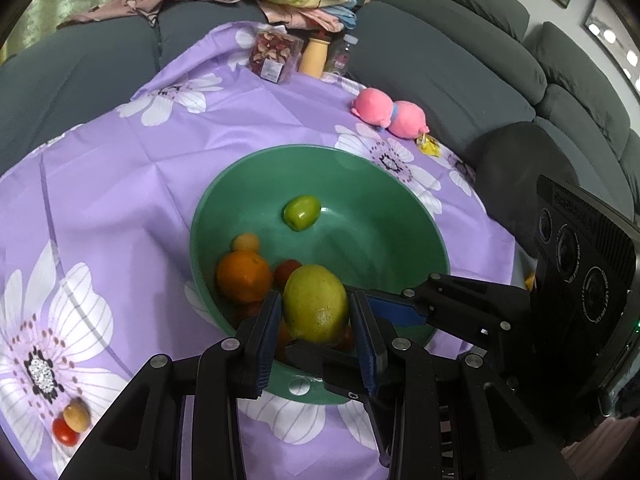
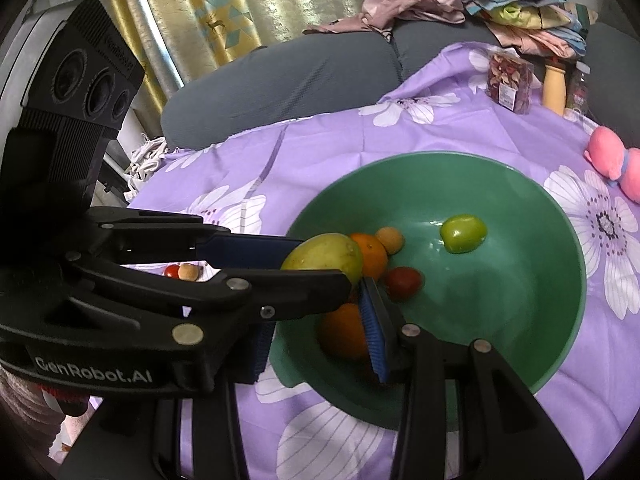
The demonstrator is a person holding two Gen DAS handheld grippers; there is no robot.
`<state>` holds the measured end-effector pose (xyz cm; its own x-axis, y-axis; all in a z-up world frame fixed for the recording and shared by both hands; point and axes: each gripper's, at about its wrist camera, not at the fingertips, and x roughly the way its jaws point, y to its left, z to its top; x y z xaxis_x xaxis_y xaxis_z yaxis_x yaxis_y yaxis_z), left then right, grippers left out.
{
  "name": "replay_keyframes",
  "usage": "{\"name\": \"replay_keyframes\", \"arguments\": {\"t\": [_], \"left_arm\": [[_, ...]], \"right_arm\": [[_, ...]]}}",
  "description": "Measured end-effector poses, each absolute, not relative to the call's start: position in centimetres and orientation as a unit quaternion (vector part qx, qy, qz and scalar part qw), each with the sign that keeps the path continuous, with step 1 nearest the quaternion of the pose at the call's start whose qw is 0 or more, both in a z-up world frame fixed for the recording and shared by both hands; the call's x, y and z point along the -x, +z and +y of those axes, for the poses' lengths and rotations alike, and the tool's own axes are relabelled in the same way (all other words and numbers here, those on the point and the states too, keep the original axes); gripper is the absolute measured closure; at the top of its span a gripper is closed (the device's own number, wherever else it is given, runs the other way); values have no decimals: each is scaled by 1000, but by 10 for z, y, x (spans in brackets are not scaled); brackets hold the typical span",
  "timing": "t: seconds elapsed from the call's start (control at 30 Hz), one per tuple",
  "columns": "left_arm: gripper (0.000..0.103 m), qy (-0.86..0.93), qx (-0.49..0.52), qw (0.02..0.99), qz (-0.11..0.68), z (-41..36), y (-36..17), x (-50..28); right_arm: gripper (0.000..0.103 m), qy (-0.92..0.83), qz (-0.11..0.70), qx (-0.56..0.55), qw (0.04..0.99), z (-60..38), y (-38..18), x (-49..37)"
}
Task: Organize fruits
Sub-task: 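Carry the yellow-green fruit with the left tool over the green bowl, then open the left tool to drop the fruit into the bowl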
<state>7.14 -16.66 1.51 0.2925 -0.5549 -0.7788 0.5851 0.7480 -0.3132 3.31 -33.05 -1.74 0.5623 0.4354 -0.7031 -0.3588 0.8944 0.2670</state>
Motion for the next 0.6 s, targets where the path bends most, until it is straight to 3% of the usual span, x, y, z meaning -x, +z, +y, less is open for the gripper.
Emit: {"name": "replay_keyframes", "arguments": {"t": [0.6], "left_arm": [[69,-339,-11,804,489,-169,8,-76]], "right_arm": [[61,211,423,-46,880,-331,-24,-34]]}}
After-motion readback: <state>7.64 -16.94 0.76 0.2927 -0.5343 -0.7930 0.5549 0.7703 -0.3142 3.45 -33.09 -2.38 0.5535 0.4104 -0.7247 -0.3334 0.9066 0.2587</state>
